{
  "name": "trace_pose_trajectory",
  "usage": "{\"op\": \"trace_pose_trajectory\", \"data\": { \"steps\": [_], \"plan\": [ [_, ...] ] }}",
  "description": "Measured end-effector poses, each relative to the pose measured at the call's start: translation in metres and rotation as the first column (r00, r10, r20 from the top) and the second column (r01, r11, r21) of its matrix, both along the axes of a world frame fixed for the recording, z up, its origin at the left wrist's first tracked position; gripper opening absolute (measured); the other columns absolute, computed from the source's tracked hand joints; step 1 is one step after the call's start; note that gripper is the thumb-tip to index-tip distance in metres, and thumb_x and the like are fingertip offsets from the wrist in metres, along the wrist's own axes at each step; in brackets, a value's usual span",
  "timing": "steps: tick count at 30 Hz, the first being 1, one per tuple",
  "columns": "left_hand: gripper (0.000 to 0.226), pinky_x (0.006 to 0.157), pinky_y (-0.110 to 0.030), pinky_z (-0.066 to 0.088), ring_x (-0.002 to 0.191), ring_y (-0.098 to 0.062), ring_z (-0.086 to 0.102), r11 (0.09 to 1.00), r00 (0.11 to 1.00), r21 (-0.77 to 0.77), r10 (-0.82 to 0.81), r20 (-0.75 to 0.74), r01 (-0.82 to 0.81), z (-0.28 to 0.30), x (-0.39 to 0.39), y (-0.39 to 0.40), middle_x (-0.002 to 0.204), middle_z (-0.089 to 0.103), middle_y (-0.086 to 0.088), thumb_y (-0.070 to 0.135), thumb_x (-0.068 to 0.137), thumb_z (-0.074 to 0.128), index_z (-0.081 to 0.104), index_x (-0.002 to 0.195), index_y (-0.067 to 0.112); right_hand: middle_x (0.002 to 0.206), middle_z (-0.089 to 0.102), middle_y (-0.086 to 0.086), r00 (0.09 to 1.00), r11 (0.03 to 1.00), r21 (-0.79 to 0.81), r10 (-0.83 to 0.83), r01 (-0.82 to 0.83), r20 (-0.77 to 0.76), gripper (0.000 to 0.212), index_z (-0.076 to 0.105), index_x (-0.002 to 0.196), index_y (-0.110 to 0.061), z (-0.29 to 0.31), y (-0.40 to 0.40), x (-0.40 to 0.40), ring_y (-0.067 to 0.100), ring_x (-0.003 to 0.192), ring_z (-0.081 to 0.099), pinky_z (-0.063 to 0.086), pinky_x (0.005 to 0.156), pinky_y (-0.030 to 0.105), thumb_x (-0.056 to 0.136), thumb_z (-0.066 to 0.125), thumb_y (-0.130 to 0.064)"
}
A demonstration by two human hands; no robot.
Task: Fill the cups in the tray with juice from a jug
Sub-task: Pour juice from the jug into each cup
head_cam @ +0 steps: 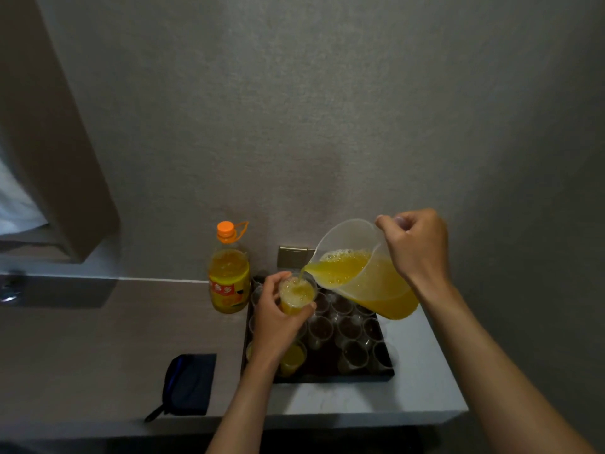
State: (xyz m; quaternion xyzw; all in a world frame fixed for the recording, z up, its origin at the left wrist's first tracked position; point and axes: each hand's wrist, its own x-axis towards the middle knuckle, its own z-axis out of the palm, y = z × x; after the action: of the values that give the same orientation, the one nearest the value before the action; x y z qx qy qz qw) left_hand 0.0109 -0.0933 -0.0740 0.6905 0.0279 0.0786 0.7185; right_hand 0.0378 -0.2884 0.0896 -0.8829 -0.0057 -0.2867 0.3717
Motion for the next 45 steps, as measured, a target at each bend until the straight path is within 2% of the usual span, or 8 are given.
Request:
{"op": "trace_pose_trajectory", "data": {
  "steps": [12,16,20,23,29,32,37,45],
  "plan": [
    [0.062,0.091,-0.042,0.06,0.104,-0.002,0.067,0.999,0.999,-0.016,-0.041,-0.015,0.041,0.001,-0.001,-0.001,0.111,0.067,0.022,0.007,0.075,0.087,0.058,0.121,0.035,0.038,0.027,-0.011,1.0,0.991,0.136,-0.004,0.007,-0.026,0.056,0.037,0.043,-0.02,-0.024,-0.001,-0.004,0.01,0.039,0.024,0.028,0.05,0.028,0.088,0.07,-0.017],
    [0.061,0.09,-0.043,0.06,0.105,-0.005,0.067,0.999,0.998,-0.008,-0.054,-0.035,0.053,0.0,0.0,-0.001,0.112,0.067,0.021,0.01,0.075,0.087,0.057,0.12,0.04,0.042,0.035,-0.002,0.998,0.965,0.257,-0.042,0.052,-0.046,0.05,0.045,0.046,-0.006,-0.039,-0.004,-0.008,0.018,0.042,0.032,0.034,0.048,0.035,0.086,0.069,-0.022],
    [0.06,0.092,-0.043,0.059,0.104,-0.003,0.067,0.998,0.997,0.031,-0.06,-0.052,0.062,-0.003,0.002,-0.003,0.11,0.066,0.025,0.015,0.075,0.087,0.056,0.121,0.04,0.042,0.033,-0.003,0.993,0.896,0.427,-0.109,0.118,-0.046,0.05,0.046,0.046,-0.011,-0.054,-0.007,-0.016,0.017,0.043,0.03,0.032,0.05,0.032,0.089,0.071,-0.017],
    [0.06,0.091,-0.041,0.06,0.102,0.0,0.066,0.995,0.996,0.066,-0.071,-0.06,0.075,-0.007,0.005,-0.006,0.109,0.066,0.024,0.013,0.075,0.085,0.057,0.122,0.037,0.046,0.038,0.006,0.99,0.847,0.513,-0.136,0.139,-0.045,0.049,0.048,0.049,0.001,-0.064,-0.01,-0.02,0.018,0.047,0.035,0.035,0.051,0.034,0.085,0.071,-0.022],
    [0.063,0.079,-0.014,0.054,0.1,0.012,0.06,0.979,0.991,0.163,-0.113,-0.076,0.124,-0.01,0.008,-0.014,0.117,0.061,0.017,0.009,0.077,0.084,0.052,0.124,0.036,0.045,0.038,-0.002,0.958,0.713,0.662,-0.283,0.232,-0.031,0.036,0.055,0.049,-0.007,-0.075,-0.016,-0.035,0.017,0.046,0.035,0.035,0.049,0.027,0.08,0.067,-0.02],
    [0.064,0.074,-0.012,0.05,0.102,0.006,0.059,0.967,0.984,0.196,-0.144,-0.108,0.163,-0.012,0.011,-0.019,0.117,0.059,0.016,0.011,0.077,0.085,0.051,0.126,0.035,0.04,0.039,-0.01,0.937,0.602,0.759,-0.349,0.247,-0.028,0.035,0.056,0.041,-0.017,-0.079,-0.022,-0.04,0.01,0.042,0.036,0.034,0.044,0.021,0.075,0.065,-0.02],
    [0.068,0.075,-0.015,0.047,0.105,0.0,0.057,0.941,0.971,0.257,-0.186,-0.147,0.22,-0.023,0.019,-0.031,0.119,0.055,0.013,0.01,0.074,0.086,0.047,0.126,0.033,0.04,0.045,-0.012,0.902,0.458,0.856,-0.431,0.241,-0.024,0.037,0.062,0.042,-0.021,-0.086,-0.033,-0.049,0.011,0.045,0.043,0.039,0.053,0.028,0.078,0.065,-0.013],
    [0.067,0.067,-0.014,0.046,0.104,-0.007,0.056,0.836,0.902,0.365,-0.313,-0.297,0.41,-0.048,0.032,-0.045,0.119,0.052,0.009,0.016,0.075,0.086,0.045,0.125,0.03,0.039,0.048,-0.013,0.85,0.436,0.859,-0.527,0.268,0.003,0.041,0.059,0.051,-0.017,-0.101,-0.053,-0.059,0.001,0.04,0.046,0.042,0.048,0.022,0.088,0.064,-0.001]
  ]
}}
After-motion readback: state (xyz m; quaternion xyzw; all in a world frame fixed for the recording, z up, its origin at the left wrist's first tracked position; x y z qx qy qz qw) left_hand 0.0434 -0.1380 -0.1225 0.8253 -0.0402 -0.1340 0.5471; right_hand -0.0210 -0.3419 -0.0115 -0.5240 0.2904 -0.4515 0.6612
